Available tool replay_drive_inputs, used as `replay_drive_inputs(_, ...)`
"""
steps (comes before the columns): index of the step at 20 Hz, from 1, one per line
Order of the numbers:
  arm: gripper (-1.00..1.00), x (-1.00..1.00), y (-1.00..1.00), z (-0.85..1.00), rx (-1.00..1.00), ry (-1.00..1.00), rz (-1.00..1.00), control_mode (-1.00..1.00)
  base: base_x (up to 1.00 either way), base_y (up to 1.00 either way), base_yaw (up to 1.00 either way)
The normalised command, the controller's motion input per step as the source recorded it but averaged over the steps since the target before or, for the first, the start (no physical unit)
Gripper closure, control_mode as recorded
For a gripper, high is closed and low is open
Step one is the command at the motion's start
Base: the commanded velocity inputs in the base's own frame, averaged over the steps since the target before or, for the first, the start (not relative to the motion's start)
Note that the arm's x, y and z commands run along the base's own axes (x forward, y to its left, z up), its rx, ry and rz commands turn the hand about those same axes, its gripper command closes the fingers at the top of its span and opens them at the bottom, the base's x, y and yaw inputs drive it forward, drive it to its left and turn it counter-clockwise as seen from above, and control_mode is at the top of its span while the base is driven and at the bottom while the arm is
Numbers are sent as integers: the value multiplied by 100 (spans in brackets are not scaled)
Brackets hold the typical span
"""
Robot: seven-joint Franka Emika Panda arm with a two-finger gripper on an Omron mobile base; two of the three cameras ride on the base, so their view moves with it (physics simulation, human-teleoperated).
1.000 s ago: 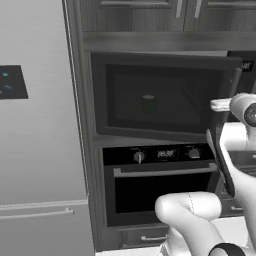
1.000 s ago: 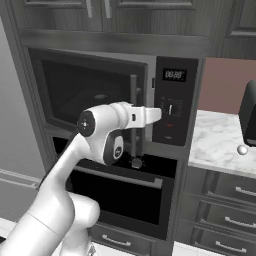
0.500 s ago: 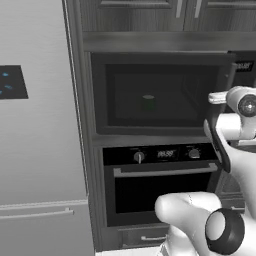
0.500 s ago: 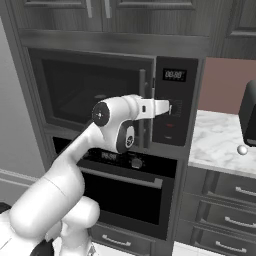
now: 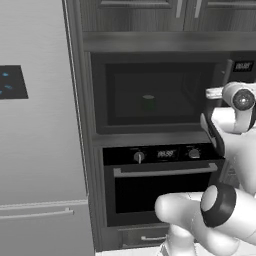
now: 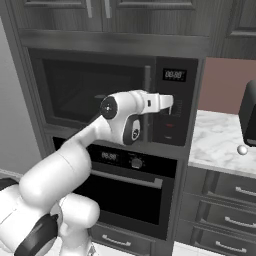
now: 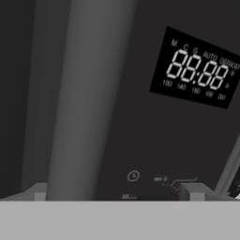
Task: Pick the mug from the counter and place it inside the microwave. Then close the microwave.
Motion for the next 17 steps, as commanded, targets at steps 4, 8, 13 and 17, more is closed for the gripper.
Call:
replay_drive_inputs(4, -100, 40, -18, 1, 0, 0, 0, -100, 0, 0, 0)
replay_drive_inputs(8, -100, 39, -17, 1, 0, 0, 0, -100, 0, 0, 0)
replay_drive_inputs(13, -100, 31, -10, 0, 0, 0, 0, -100, 0, 0, 0)
replay_drive_inputs(17, -100, 11, 0, 0, 0, 0, 0, -100, 0, 0, 0)
